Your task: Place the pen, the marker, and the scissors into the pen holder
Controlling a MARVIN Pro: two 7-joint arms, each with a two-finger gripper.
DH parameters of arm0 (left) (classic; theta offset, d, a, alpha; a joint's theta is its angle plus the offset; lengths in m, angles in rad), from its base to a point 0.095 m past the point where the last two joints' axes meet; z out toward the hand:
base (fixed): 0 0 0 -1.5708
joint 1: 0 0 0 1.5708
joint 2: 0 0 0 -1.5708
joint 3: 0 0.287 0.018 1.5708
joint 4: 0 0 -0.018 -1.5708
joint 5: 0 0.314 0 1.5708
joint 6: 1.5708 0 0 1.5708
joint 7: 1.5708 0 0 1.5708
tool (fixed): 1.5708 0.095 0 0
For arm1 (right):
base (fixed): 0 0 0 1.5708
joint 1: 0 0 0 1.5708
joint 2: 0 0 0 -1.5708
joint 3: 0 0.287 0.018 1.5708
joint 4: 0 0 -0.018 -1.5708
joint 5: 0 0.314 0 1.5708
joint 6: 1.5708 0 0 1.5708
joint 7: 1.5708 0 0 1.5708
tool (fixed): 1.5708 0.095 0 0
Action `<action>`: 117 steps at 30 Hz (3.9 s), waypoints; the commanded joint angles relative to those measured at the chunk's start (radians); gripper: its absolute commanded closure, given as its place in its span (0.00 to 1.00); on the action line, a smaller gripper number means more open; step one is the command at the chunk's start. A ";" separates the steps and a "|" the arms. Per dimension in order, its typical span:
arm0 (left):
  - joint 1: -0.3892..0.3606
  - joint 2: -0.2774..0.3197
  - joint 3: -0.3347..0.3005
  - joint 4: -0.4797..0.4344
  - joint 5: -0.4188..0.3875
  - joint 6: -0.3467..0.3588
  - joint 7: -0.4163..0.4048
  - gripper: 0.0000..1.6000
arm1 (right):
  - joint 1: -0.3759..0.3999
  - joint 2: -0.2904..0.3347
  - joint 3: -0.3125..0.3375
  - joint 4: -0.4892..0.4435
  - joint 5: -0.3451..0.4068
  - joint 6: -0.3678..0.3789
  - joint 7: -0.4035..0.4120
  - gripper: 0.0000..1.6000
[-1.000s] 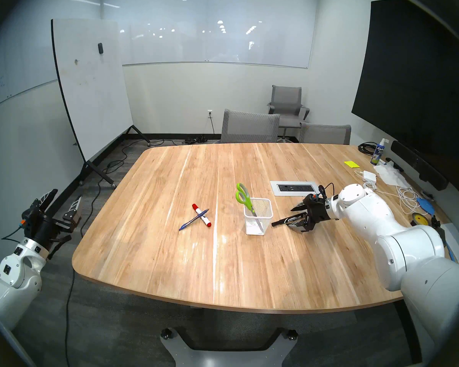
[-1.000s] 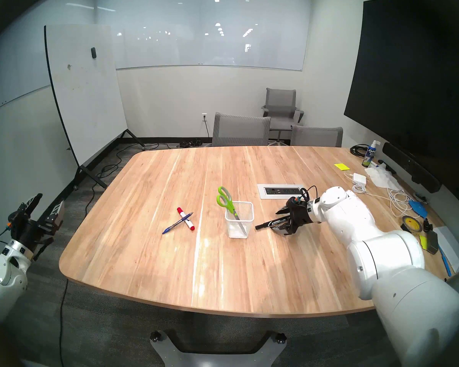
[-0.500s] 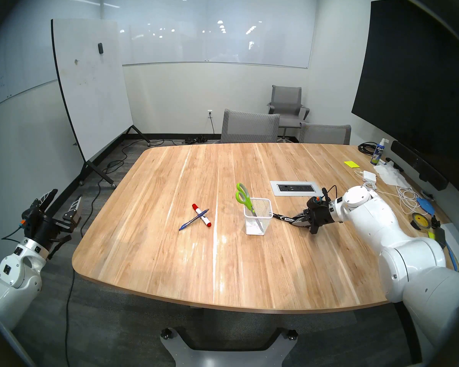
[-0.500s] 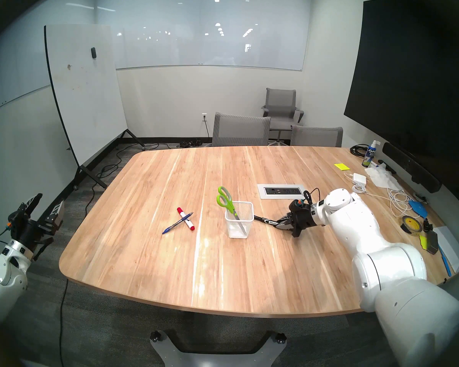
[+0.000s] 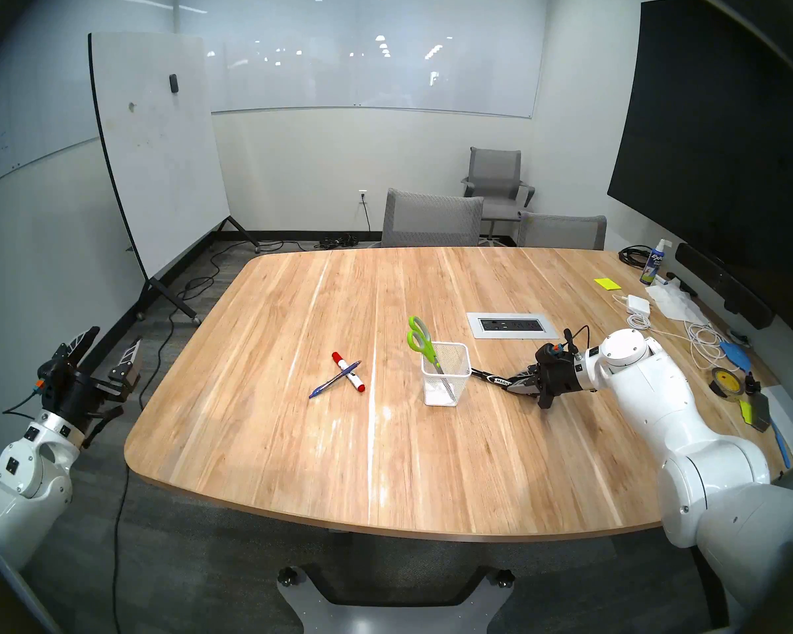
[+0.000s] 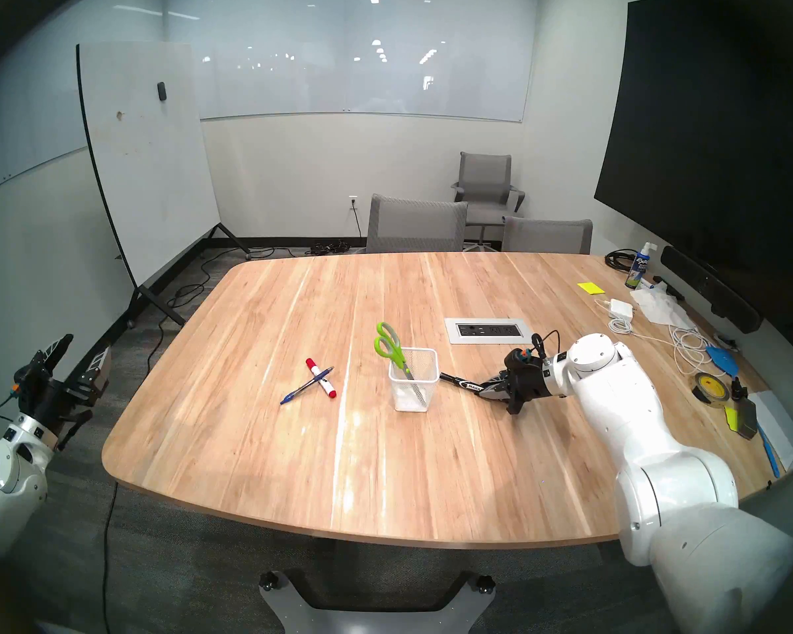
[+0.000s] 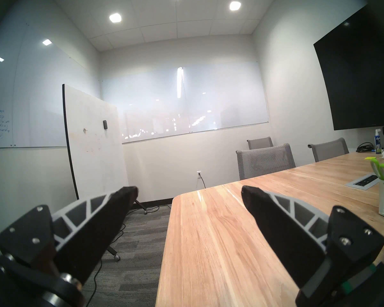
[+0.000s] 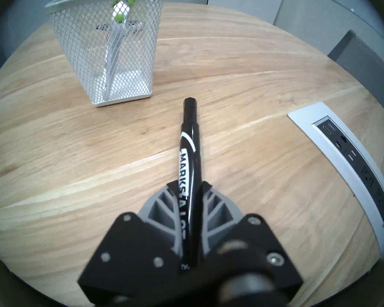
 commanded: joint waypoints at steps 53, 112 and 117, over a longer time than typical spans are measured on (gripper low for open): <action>0.000 -0.001 -0.014 -0.005 -0.001 -0.002 0.000 0.00 | -0.314 -0.079 0.382 -0.624 0.284 0.258 0.149 1.00; 0.001 -0.001 -0.015 -0.005 -0.002 -0.002 0.000 0.00 | -0.427 -0.226 0.507 -0.890 0.373 0.351 0.207 1.00; 0.001 -0.001 -0.015 -0.005 -0.002 -0.002 0.000 0.00 | -0.427 -0.228 0.509 -0.892 0.371 0.352 0.208 1.00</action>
